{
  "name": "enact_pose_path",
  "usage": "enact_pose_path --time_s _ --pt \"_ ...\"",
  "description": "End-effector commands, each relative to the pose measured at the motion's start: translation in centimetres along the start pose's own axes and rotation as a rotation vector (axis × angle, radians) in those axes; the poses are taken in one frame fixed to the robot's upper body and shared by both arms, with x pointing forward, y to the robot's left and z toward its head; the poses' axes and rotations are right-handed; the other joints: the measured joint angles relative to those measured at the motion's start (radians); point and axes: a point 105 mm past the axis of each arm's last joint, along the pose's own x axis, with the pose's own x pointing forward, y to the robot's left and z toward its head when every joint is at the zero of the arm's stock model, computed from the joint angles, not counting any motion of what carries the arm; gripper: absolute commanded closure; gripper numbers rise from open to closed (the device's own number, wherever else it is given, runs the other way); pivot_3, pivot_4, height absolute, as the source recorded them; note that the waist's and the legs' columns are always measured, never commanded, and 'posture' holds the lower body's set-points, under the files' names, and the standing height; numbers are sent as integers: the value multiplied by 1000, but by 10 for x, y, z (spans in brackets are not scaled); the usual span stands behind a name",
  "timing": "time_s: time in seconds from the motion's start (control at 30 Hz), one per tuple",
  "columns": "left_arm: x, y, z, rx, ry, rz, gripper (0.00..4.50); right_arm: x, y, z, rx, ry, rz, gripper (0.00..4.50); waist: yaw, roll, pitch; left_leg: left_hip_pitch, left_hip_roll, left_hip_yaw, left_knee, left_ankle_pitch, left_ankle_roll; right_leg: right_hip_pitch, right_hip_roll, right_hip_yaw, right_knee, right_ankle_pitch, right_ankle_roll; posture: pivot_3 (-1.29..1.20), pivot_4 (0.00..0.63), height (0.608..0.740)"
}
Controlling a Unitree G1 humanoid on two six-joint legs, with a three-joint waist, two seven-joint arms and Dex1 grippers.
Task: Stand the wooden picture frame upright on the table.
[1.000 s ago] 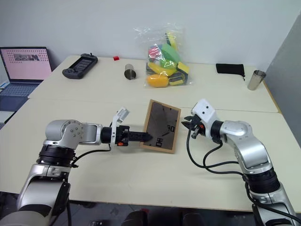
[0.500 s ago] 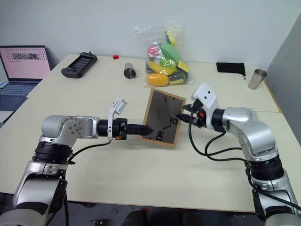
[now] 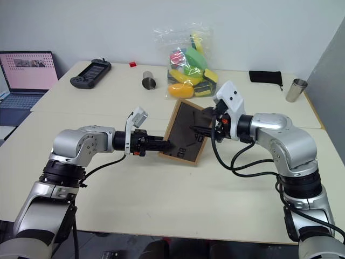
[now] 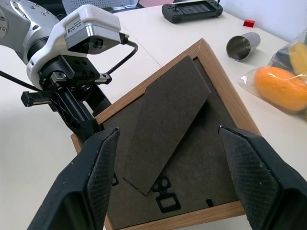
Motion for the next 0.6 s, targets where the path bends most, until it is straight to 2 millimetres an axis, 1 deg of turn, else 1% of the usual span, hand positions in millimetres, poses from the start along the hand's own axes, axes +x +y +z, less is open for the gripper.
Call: enact_pose_path --time_s 0.03,0.37,0.5,0.6 --pt "-7 -10 22 98 -43 -24 3182 5 2 3 -12 -34 2 992 0 0 0 0 0 0 0 0 0 0 0 0 0 0 0 0 150 740" --pt "-8 -21 24 116 -32 -57 3182 22 4 -4 23 -50 22 992 -1 0 0 0 0 0 0 0 0 0 0 0 0 0 0 0 150 740" --pt "-8 -20 24 115 -33 -50 3182 25 6 -3 28 -57 28 992 -1 0 0 0 0 0 0 0 0 0 0 0 1 0 0 0 150 740" --pt "-7 -13 24 87 -38 -25 3182 26 9 4 37 -77 35 992 -1 0 0 0 0 0 0 0 0 0 0 0 1 0 0 0 150 740"
